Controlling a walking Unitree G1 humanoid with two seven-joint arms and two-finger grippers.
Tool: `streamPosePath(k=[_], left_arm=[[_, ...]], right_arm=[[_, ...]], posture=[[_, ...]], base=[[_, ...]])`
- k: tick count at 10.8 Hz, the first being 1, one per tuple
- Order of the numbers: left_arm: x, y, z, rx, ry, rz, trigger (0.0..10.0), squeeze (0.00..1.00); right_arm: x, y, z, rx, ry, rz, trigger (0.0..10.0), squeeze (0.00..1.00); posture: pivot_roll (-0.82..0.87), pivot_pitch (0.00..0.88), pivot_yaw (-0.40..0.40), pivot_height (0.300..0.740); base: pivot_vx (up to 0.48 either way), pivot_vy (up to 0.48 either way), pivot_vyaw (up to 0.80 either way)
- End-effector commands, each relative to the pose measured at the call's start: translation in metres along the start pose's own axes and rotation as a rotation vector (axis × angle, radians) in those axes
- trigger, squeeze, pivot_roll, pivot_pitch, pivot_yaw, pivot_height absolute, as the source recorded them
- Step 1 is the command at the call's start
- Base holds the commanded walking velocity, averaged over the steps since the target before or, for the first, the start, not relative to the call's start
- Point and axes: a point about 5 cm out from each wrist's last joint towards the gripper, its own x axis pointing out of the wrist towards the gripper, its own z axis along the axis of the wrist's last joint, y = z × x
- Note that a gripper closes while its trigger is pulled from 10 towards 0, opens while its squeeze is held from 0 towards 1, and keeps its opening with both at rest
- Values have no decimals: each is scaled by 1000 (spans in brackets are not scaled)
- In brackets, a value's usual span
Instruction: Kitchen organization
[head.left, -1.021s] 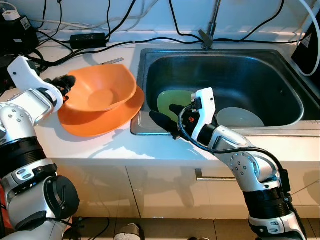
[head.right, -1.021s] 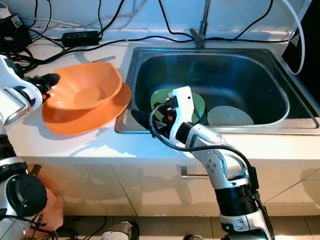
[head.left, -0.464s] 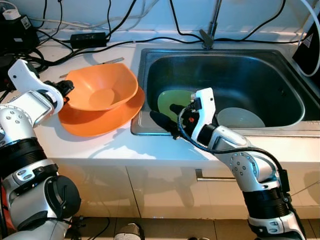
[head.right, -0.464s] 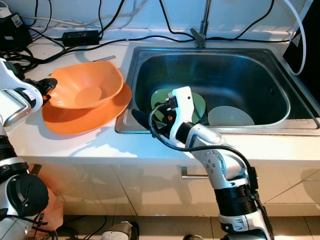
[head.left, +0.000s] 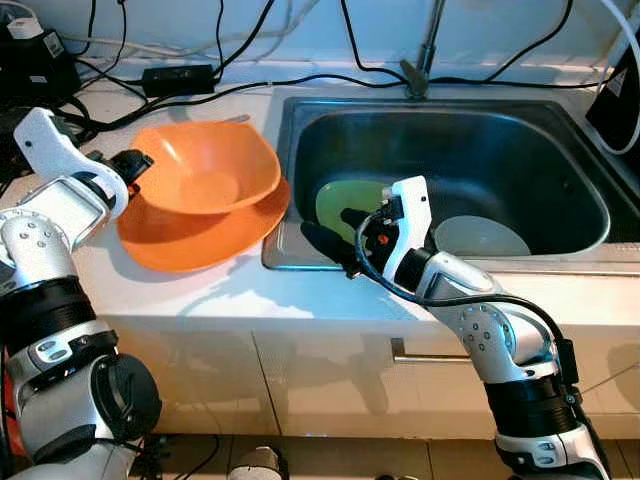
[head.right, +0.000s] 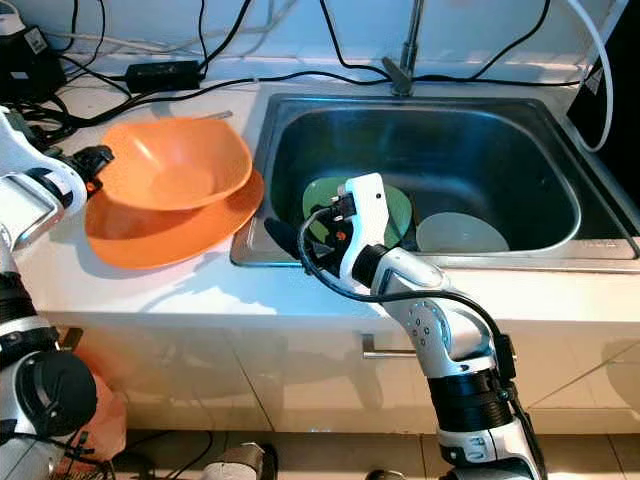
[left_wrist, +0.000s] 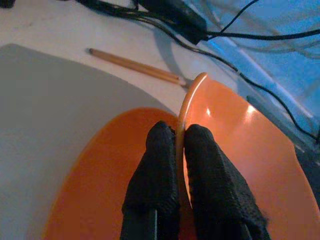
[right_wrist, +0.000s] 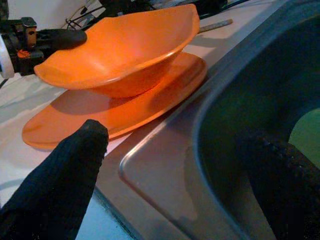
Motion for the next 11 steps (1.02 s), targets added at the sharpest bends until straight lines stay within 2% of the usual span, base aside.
streamPosePath(k=[1, 4, 5, 7, 11], left_arm=[[1, 5, -4, 3, 9, 0, 0, 0], [1, -8, 1, 60, -102, -146, 0, 0], [-1, -20, 3, 131, -184, -289, 0, 0], [-7, -38, 6, 160, -268, -448, 0, 0], [-19, -69, -2, 186, -284, -715, 0, 0]], right_arm=[[-1, -3, 2, 0, -9, -15, 10000, 0], [-2, -7, 2, 11, -13, -28, 10000, 0], [-1, -11, 10, 90, -69, -41, 10000, 0], [-3, -20, 20, 206, -143, -71, 10000, 0], [4, -28, 24, 288, -209, -72, 10000, 0]], posture=[[164, 63, 57, 740], [162, 65, 49, 740], [159, 66, 45, 740], [155, 68, 39, 740], [162, 69, 31, 740]], base=[[0, 0, 0], [0, 0, 0], [0, 0, 0], [0, 0, 0], [0, 0, 0]])
